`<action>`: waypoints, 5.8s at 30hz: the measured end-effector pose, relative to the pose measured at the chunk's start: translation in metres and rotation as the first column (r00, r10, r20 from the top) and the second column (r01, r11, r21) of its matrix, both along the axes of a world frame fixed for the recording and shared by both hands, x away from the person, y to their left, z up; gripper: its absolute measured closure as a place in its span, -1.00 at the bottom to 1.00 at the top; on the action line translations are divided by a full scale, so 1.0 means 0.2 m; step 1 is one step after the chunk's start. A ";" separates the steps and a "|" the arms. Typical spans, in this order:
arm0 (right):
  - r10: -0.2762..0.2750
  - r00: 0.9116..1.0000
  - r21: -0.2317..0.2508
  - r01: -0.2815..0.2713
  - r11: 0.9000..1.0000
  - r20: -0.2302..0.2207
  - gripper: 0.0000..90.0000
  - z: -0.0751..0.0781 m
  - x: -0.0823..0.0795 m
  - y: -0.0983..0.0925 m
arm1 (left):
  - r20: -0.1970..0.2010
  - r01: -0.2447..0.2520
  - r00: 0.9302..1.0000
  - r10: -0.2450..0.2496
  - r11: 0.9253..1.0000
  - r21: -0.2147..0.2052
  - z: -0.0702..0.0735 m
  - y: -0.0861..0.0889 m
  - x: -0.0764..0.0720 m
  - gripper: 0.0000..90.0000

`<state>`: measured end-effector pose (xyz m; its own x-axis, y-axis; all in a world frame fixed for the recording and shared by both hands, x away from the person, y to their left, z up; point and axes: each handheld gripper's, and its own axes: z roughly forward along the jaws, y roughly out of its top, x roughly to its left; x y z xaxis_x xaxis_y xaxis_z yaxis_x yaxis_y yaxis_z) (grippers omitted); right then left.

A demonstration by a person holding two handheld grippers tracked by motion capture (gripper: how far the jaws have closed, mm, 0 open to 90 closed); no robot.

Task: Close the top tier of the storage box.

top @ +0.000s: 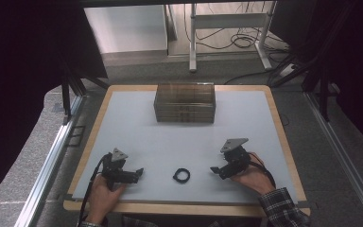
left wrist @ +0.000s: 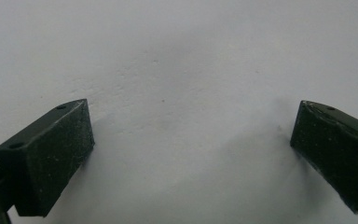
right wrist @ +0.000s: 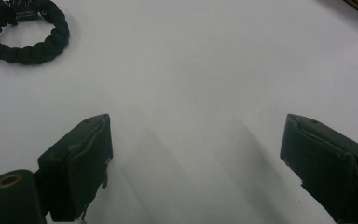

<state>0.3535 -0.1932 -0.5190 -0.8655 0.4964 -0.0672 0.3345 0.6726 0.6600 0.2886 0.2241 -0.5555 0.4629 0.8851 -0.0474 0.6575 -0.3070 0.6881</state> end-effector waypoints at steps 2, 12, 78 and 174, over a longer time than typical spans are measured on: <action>0.007 1.000 -0.017 -0.007 1.000 0.012 -0.80 0.00 0.00 0.01 | 0.000 0.000 1.000 0.000 1.000 0.000 0.00 0.00 0.00 -1.00; 0.007 1.000 -0.044 -0.006 0.999 0.018 -0.74 0.01 0.00 0.02 | 0.000 0.000 1.000 0.000 1.000 0.000 0.00 0.00 0.00 -1.00; 0.023 0.984 -0.197 0.012 0.980 0.176 -0.48 0.11 0.05 0.18 | -0.001 -0.001 1.000 0.001 1.000 -0.001 0.00 0.00 0.00 -1.00; 0.072 0.897 -0.293 0.066 0.954 0.436 -0.14 0.17 0.18 0.46 | -0.001 0.000 1.000 0.000 1.000 0.000 0.00 0.00 0.00 -1.00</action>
<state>0.3887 -0.1014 -0.4856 -0.7142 0.3913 -0.5804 0.0558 0.8584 0.5100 0.2886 0.2241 -0.5555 0.4627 0.8852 -0.0479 0.6582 -0.3068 0.6875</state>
